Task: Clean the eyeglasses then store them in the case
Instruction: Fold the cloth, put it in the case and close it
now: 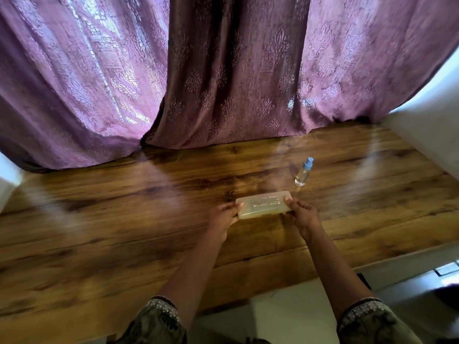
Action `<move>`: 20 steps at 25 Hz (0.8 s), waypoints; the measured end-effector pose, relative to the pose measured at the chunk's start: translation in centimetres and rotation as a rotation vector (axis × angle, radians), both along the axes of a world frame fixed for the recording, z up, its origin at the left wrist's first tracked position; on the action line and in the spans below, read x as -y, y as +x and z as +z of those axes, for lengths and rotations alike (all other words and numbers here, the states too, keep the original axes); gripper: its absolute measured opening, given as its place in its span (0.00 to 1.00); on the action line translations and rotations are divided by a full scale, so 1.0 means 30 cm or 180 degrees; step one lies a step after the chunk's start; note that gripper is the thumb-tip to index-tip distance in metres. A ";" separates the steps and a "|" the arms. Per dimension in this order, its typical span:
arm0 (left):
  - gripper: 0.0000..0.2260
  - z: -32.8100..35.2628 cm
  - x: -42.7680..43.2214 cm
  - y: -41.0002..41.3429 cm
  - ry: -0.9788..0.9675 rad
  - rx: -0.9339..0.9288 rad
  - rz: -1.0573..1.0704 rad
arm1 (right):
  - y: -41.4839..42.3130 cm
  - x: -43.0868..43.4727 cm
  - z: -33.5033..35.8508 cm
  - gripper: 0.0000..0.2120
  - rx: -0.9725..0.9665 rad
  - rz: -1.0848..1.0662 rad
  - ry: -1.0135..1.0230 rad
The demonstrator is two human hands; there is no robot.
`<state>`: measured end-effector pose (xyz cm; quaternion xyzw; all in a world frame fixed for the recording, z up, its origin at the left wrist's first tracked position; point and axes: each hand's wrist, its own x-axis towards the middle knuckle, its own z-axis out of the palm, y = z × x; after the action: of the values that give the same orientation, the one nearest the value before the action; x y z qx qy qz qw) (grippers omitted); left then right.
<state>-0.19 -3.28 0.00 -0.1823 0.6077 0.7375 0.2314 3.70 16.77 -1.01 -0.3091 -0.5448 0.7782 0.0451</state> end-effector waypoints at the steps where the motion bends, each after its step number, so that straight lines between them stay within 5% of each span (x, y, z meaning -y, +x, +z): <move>1: 0.11 0.004 -0.004 0.000 -0.0018 -0.0039 0.0016 | 0.003 0.000 0.003 0.03 -0.0033 -0.0010 0.0031; 20: 0.14 0.002 -0.017 -0.051 -0.0363 -0.0502 0.0766 | -0.099 0.049 0.013 0.06 0.0027 -0.0340 0.0585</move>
<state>-1.72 -2.77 0.05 -0.2082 0.6387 0.7362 0.0822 0.74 15.31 -0.61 -0.3357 -0.5968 0.7201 0.1124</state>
